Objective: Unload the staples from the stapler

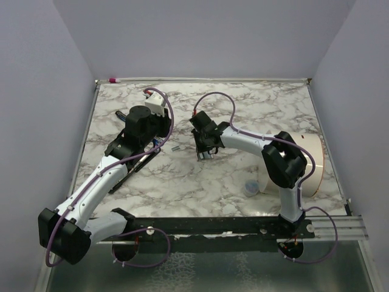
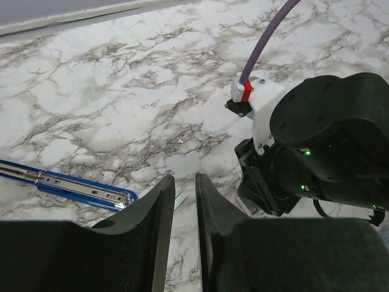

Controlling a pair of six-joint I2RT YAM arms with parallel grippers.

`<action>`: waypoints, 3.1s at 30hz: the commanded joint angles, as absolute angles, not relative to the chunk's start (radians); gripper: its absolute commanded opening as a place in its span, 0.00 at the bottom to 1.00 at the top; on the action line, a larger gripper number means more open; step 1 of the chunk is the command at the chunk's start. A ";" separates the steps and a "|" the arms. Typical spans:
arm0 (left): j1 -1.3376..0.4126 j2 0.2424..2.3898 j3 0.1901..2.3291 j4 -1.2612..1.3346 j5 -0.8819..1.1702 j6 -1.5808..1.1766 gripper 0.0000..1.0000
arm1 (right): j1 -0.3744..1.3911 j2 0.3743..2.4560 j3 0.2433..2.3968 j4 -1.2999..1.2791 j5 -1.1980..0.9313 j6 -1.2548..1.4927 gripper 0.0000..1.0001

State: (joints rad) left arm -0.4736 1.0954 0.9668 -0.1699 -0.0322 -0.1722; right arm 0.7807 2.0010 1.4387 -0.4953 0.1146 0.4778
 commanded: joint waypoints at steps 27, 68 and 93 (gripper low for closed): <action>-0.485 1.066 0.957 -0.175 -0.052 -0.161 0.24 | 0.805 2.040 1.473 -0.517 0.197 0.500 0.15; -0.489 1.065 0.956 -0.175 -0.049 -0.158 0.24 | 0.818 2.018 1.509 -0.593 0.235 0.500 0.28; -0.473 1.134 0.944 -0.174 -0.032 -0.175 0.24 | 0.684 1.918 1.443 -0.576 0.011 0.367 0.69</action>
